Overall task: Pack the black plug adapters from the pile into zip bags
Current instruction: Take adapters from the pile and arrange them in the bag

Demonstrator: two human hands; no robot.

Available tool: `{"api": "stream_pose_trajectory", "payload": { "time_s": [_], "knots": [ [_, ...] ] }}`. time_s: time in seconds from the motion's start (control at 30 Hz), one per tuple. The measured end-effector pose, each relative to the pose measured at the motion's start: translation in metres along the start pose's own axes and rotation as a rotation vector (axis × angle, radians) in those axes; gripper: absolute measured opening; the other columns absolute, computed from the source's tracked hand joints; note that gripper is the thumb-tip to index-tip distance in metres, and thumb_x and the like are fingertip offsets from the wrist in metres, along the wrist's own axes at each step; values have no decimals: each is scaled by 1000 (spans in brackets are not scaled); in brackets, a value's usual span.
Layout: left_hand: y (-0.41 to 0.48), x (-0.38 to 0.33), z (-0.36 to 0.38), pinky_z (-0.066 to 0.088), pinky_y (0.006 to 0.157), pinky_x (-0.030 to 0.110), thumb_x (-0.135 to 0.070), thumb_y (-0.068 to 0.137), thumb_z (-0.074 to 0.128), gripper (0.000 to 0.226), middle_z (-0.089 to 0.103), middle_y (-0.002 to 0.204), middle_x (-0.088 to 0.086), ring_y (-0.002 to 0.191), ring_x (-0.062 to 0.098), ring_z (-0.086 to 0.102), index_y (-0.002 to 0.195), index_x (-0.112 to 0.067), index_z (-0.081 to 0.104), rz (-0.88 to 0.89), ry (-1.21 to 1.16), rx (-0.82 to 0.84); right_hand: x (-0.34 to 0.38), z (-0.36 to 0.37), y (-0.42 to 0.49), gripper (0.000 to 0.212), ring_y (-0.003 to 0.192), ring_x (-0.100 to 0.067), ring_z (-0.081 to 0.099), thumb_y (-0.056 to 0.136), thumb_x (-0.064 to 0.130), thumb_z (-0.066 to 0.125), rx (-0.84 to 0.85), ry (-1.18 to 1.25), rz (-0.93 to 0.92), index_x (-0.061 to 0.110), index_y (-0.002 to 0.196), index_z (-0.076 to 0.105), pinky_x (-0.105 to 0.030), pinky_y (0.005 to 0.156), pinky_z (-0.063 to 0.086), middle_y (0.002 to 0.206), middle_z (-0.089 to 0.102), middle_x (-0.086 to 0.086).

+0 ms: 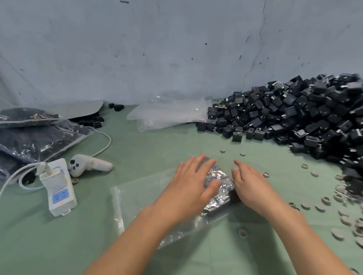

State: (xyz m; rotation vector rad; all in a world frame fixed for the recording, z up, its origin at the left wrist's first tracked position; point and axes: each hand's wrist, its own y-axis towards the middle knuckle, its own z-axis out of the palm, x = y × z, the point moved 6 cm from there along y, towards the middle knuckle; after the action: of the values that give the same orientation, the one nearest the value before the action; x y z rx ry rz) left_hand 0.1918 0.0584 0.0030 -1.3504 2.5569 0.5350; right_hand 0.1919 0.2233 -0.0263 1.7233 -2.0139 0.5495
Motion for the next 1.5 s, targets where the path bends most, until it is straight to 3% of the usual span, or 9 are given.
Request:
{"api": "stream_pose_trajectory", "payload": {
  "time_s": [0.1, 0.23, 0.47, 1.1, 1.23, 1.33, 1.4, 1.5],
  "knots": [
    [34, -3, 31, -12, 121, 50, -63, 99, 22, 70, -6, 167, 2, 153, 25, -13, 158, -30, 5, -120, 103, 160, -13, -4, 2, 52, 149, -25, 25, 108, 33, 24, -19, 51, 45, 17, 158, 25, -40, 122, 19, 162, 30, -7],
    [50, 2, 68, -14, 120, 53, -69, 95, 14, 76, -8, 167, 4, 152, 26, -14, 159, -29, 4, -199, 211, 280, -22, -7, 5, 52, 149, -28, 25, 108, 32, 25, -8, 68, 73, 16, 157, 25, -42, 121, 21, 161, 31, -8],
    [65, 8, 82, -10, 120, 52, -70, 86, 5, 81, 0, 167, 4, 153, 25, -7, 158, -33, 10, -235, 276, 213, -26, -17, 18, 52, 147, -30, 27, 107, 32, 25, -23, 84, 54, 16, 156, 26, -47, 120, 23, 159, 34, -11],
    [109, -25, 89, -8, 119, 56, -57, 96, 19, 66, 6, 166, 10, 153, 30, -3, 156, -29, 21, -301, 158, 152, -62, -31, 7, 49, 139, -31, 38, 105, 29, 26, -11, 16, 132, 23, 152, 34, -44, 113, 33, 154, 41, -6],
    [99, -19, 84, -5, 121, 50, -55, 98, 23, 62, 10, 166, 5, 153, 24, 1, 155, -31, 25, -270, 72, 85, -60, -32, 8, 49, 136, -32, 40, 104, 28, 27, -21, -34, 131, 23, 152, 34, -44, 110, 35, 153, 41, -5],
    [99, -12, 71, 8, 123, 45, -49, 100, 33, 55, 30, 161, 3, 150, 21, 18, 150, -27, 38, -268, -109, -5, -61, -36, 10, 50, 133, -32, 42, 102, 27, 29, -41, -3, 137, 24, 151, 36, -43, 108, 37, 150, 45, -7],
    [103, -10, 58, 22, 119, 43, -42, 101, 40, 47, 46, 151, 1, 141, 20, 34, 143, -23, 47, -286, -242, -109, -63, -42, 13, 51, 129, -30, 47, 99, 26, 34, -63, 145, 161, 24, 151, 37, -42, 107, 39, 147, 48, -8],
    [115, -15, 50, 31, 116, 44, -39, 102, 40, 46, 46, 146, 1, 135, 21, 41, 144, -22, 44, -262, -279, -128, -74, -60, 18, 50, 117, -20, 54, 100, 26, 39, -182, 523, 251, 24, 149, 40, -34, 95, 38, 134, 52, -4]
  ]
}}
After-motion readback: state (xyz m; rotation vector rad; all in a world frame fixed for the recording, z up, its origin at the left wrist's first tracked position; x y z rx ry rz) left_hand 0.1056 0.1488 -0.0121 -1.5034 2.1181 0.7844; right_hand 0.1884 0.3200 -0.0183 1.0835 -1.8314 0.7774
